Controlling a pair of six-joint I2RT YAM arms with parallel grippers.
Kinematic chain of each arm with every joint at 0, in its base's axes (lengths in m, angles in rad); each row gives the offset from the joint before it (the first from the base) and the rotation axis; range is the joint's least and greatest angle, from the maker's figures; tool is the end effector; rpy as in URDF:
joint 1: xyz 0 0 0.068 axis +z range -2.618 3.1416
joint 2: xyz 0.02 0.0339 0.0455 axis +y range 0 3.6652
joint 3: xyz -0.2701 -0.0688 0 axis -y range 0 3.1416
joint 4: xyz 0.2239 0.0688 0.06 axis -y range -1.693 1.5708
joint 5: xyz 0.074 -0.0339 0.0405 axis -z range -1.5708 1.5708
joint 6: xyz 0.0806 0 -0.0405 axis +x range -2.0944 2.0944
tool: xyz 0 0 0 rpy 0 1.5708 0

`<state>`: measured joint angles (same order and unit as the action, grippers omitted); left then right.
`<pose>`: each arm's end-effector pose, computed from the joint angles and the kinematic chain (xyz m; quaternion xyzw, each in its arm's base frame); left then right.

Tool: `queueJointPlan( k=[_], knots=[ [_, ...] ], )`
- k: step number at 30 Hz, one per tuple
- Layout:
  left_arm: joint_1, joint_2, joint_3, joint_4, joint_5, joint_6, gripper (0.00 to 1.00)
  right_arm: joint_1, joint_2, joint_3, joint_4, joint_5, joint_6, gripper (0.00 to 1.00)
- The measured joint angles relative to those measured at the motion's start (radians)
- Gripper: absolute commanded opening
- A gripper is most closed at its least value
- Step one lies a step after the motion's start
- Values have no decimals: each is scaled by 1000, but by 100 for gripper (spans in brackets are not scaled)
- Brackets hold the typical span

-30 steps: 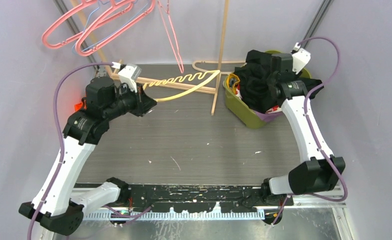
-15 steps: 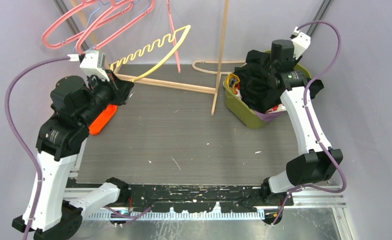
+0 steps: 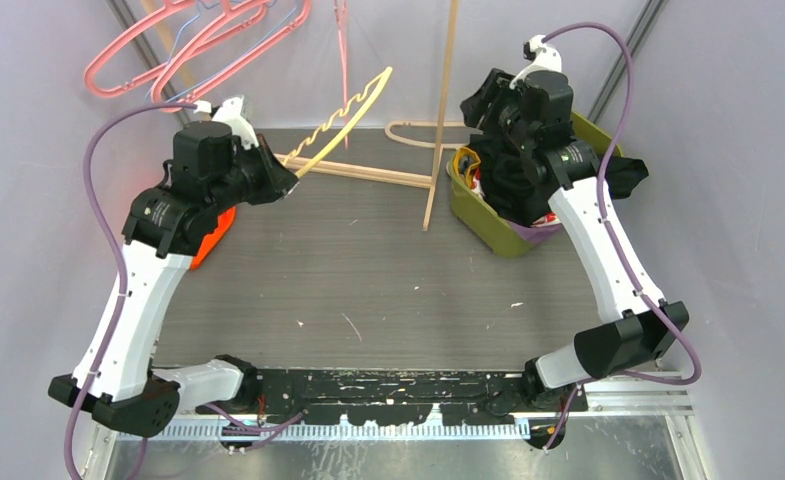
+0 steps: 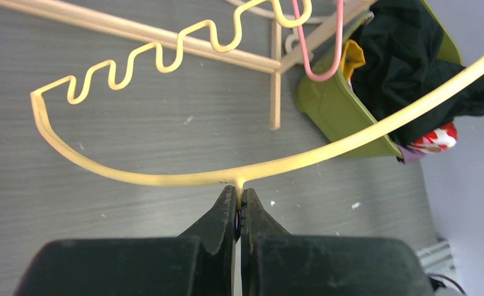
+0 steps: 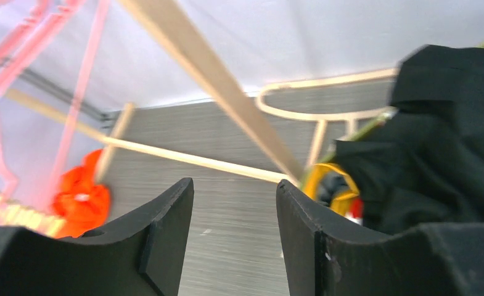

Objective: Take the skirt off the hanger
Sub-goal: Place the hanger at the clothesline.

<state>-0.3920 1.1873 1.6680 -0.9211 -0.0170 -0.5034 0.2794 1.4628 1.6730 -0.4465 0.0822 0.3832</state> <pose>0.2127 -0.0864 0.4548 -0.0516 0.8429 -0.2254 0.4859 0.3357 0.0894 0.4513 0.0661 0.7825 0.1706 0.5952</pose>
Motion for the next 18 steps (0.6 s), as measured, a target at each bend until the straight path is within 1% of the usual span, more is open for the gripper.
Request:
queueJointPlan(
  k=[4, 7, 12, 18],
  knots=[
    [1, 0, -21, -5, 51, -49, 0, 25, -15, 0, 61, -134, 88, 57],
    [1, -3, -27, 2, 79, -71, 0, 69, -15, 4, 100, -194, 136, 57],
    [2, -35, -101, 34, 102, -98, 0, 190, 18, 42, 141, -252, 194, 57],
    [2, -40, -134, 35, 110, -106, 0, 269, 55, 53, 171, -280, 224, 57]
  ],
)
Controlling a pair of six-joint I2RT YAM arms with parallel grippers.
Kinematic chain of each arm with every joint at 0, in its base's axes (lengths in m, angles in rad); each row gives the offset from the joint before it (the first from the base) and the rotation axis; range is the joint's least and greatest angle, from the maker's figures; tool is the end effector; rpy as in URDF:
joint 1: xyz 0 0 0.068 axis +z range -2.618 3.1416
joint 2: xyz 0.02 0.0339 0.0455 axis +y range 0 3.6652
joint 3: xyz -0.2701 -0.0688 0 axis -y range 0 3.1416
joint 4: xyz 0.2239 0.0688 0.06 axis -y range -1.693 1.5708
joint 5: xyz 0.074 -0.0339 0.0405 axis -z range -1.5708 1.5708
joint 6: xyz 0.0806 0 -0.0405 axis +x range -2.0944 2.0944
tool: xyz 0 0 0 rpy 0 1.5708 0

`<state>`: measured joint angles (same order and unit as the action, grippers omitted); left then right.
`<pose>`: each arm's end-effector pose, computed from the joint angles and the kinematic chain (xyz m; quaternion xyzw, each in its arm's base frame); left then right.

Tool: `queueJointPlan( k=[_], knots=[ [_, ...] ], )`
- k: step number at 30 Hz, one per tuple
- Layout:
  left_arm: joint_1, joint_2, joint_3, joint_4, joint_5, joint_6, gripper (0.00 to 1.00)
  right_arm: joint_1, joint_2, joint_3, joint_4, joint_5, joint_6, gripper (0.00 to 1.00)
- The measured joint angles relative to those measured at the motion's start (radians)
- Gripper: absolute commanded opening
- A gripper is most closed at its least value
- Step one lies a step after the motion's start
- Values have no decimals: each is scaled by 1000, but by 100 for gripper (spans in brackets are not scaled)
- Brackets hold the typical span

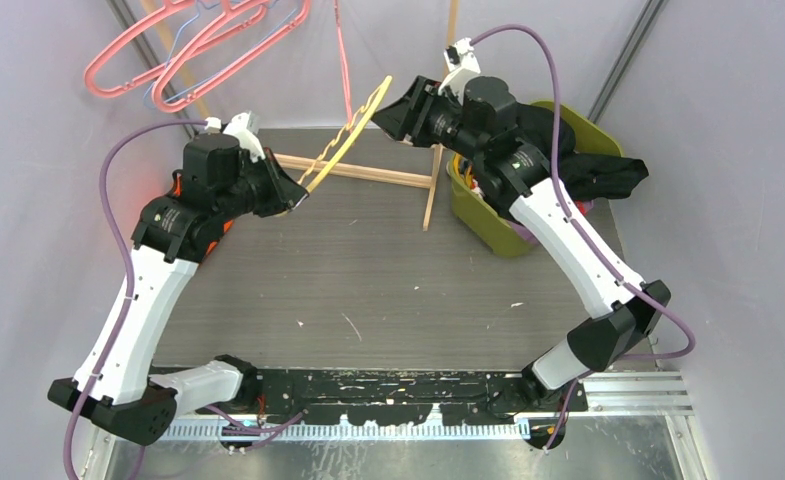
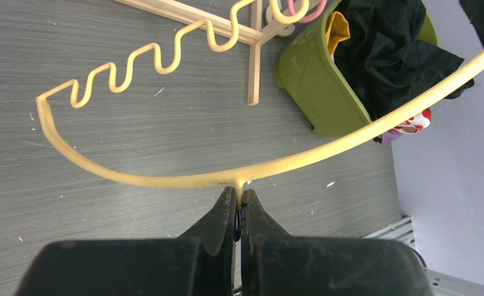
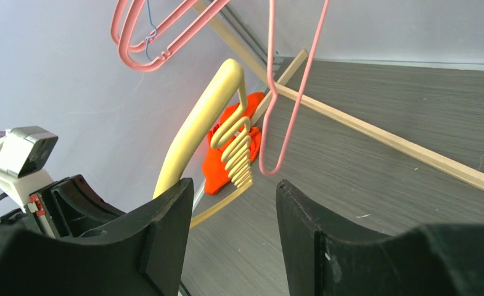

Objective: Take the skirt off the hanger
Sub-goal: Place the hanger at the clothesline.

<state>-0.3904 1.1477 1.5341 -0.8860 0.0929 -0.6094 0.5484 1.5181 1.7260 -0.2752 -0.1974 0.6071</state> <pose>0.2092 -0.0942 0.4258 -0.0703 0.8565 -0.2794 0.4283 0.3034 0.2039 0.4779 -0.0459 0.7286 0.4315 0.5300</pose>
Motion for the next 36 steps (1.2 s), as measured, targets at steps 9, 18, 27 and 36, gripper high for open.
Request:
queueJointPlan(
  k=[9, 18, 27, 36],
  knots=[
    [0, 0, 0, 8, 7, 11, 0, 46, 14, 10, 13, -4, -2, 57],
    [0, 9, 1, 36, 13, 16, 0, 109, -12, 18, 0, -19, -56, 56],
    [0, 82, 71, 50, 14, 19, 0, 137, -104, -58, -31, -21, -83, 56],
    [0, 74, 77, 55, 13, 19, 0, 137, -29, -50, -16, -15, -80, 56]
  ],
)
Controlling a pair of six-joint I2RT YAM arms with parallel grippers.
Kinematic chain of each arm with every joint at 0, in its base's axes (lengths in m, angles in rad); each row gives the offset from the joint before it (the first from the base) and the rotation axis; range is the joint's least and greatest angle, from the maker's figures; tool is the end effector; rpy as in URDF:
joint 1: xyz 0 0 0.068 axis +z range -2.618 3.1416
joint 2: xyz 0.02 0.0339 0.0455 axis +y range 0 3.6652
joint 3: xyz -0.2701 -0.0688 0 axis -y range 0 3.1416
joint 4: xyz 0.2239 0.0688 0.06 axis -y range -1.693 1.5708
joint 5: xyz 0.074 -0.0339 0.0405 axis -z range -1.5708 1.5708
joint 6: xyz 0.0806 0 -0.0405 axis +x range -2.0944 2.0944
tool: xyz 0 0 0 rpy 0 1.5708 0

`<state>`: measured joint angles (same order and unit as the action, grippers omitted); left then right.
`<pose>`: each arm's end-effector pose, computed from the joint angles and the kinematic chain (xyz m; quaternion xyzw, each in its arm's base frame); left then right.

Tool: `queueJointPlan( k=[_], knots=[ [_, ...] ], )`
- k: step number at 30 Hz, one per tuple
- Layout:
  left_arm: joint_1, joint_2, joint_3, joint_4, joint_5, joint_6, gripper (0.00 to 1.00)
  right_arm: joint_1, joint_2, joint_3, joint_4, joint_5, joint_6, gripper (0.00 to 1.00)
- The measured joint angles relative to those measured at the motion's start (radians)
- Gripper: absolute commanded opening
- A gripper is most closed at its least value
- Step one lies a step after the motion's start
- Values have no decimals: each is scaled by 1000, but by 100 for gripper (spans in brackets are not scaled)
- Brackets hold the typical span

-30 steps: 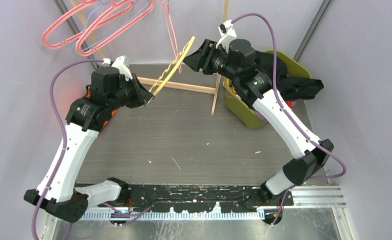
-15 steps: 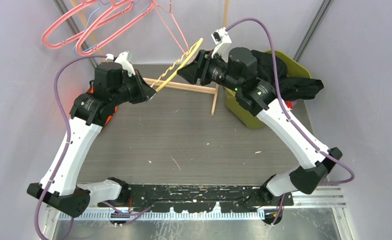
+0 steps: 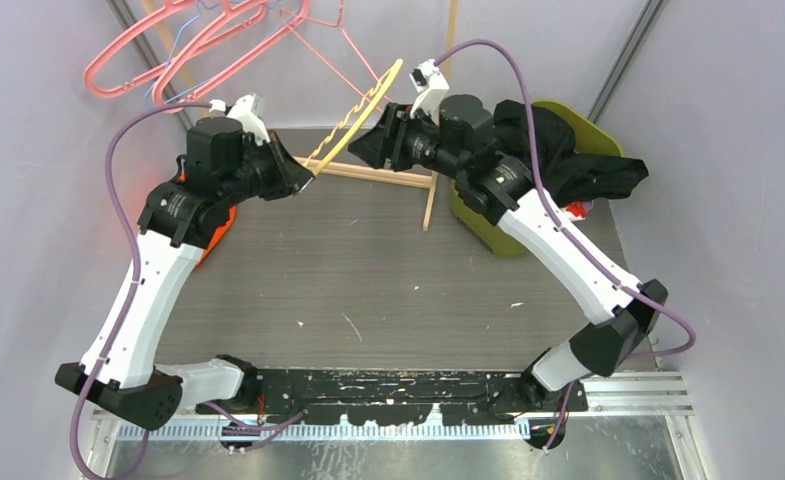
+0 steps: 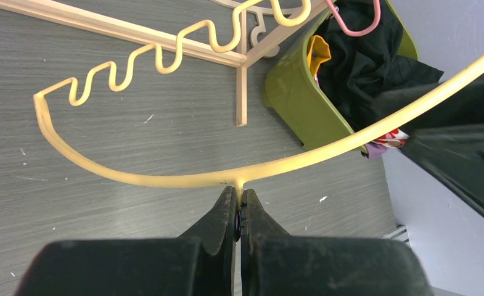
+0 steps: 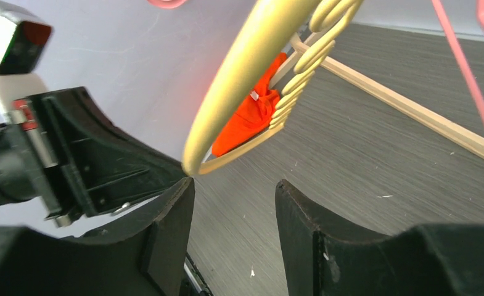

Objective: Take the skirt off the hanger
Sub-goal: Place the hanger at the clothesline.

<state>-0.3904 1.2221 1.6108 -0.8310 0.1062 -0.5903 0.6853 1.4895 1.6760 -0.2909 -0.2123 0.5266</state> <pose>0.2293 -0.1036 0.4417 -0.0560 0.8424 -0.2911 0.4500 0.2671 0.2403 0.4673 -0.1293 0.7309 0.4437 0.5022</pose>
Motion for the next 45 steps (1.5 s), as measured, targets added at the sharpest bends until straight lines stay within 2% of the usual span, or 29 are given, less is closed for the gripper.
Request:
queueJointPlan(
  k=[6, 17, 31, 45],
  knots=[
    [0, -13, 0, -1, 0, 0, 0, 3, 69, 17, 8, -3, 4, 56],
    [0, -10, -12, 5, 0, 5, 0, 31, 63, 37, 11, -21, -12, 54],
    [0, 110, 48, 33, 39, 19, 0, 46, -1, 8, -10, -24, -51, 54],
    [0, -22, 43, 25, 17, 19, 0, 46, 103, 31, 7, 13, -51, 54]
  ],
)
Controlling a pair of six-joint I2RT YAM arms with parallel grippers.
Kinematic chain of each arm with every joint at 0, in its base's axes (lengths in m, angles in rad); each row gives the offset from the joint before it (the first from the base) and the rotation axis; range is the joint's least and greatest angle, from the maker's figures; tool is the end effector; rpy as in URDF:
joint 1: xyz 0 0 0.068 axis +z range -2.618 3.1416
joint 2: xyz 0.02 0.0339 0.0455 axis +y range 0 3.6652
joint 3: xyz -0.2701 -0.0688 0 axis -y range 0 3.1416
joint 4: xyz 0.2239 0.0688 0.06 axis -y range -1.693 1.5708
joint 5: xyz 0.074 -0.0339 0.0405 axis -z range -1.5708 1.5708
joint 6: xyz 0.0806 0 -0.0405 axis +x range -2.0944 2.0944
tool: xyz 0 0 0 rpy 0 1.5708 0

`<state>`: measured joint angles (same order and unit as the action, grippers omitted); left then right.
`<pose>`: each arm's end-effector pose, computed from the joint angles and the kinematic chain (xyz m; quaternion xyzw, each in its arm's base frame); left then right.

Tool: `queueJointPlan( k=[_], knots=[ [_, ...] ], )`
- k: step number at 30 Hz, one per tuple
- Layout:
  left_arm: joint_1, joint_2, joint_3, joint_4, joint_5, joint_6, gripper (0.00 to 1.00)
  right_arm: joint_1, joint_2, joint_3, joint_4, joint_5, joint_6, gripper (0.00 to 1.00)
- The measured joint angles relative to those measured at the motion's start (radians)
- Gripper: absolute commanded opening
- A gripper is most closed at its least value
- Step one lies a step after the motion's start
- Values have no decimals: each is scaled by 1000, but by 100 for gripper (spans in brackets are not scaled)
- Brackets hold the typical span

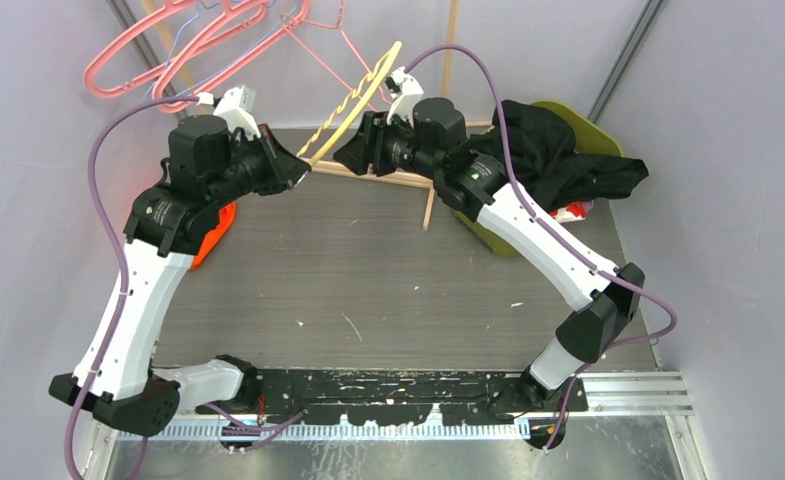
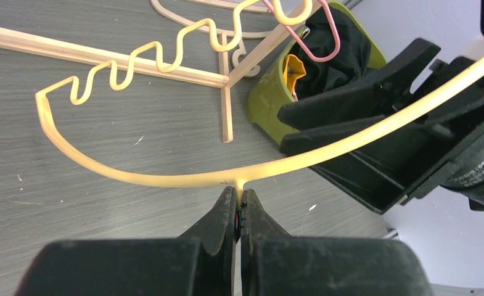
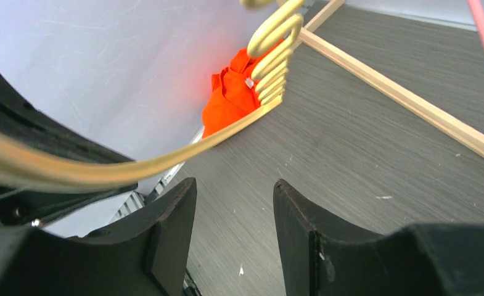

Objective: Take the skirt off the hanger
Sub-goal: Place the hanger at the clothesline.

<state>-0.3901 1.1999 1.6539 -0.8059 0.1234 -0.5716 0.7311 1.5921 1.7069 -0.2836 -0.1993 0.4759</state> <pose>0.2196 -0.1010 0.4643 -0.0390 0.8182 -0.3091 0.4832 0.2813 0.2737 0.4431 -0.1604 0.7461 0.4268 0.4853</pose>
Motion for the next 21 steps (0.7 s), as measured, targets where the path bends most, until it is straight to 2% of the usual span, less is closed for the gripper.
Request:
queueJointPlan(
  k=[10, 21],
  knots=[
    [0, -24, -64, 0, -9, -4, 0, 0, 22, 34, 36, -29, -4, 54],
    [2, 56, -14, 1, 0, 3, 0, 6, -18, 0, 32, -51, -18, 54]
  ],
)
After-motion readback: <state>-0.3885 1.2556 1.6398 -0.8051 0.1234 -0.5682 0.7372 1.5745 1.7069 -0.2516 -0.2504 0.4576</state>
